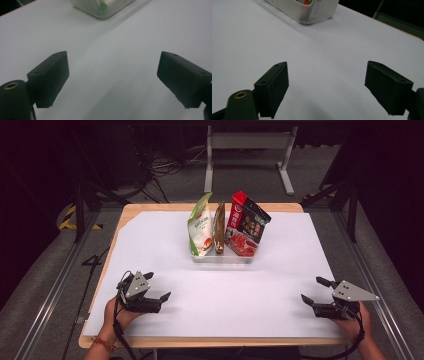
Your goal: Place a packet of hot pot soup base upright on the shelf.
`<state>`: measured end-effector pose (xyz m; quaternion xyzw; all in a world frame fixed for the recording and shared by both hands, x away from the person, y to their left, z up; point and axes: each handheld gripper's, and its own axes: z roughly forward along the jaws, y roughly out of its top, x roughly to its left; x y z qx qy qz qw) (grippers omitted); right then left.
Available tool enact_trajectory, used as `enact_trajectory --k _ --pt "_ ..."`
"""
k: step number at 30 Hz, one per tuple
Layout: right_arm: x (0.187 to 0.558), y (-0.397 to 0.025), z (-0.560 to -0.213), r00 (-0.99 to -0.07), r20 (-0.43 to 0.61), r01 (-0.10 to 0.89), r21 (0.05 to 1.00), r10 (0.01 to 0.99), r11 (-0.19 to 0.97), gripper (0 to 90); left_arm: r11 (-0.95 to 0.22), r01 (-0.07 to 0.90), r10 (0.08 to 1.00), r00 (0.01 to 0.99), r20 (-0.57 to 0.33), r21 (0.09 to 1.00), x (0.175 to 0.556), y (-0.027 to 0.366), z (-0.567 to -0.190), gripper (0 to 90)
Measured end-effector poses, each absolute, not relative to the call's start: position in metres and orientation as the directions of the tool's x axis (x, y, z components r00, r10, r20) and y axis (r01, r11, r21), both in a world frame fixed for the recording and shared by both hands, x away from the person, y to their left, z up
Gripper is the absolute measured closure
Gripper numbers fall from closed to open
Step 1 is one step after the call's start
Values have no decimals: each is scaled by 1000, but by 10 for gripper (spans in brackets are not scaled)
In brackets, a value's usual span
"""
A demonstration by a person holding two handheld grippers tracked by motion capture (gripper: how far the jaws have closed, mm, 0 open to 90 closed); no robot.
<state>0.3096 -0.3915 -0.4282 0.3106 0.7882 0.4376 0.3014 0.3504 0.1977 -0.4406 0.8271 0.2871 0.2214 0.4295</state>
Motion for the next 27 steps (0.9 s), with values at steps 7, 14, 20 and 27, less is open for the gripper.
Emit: enact_trajectory --k 7,14,20,27 --pt "310 -395 -432 -610 -203 238 875 766 422 185 -469 282 660 742 120 837 352 199 -441 114" --pt "308 -397 -430 -599 -213 227 879 772 419 178 -472 276 660 740 129 837 351 198 -440 114" --pt "304 -397 -429 -588 -225 228 875 777 426 178 -494 260 642 753 146 830 351 193 -440 113" --pt "300 -397 -428 -574 -215 236 880 790 411 179 -492 250 634 759 147 834 352 193 -438 113"
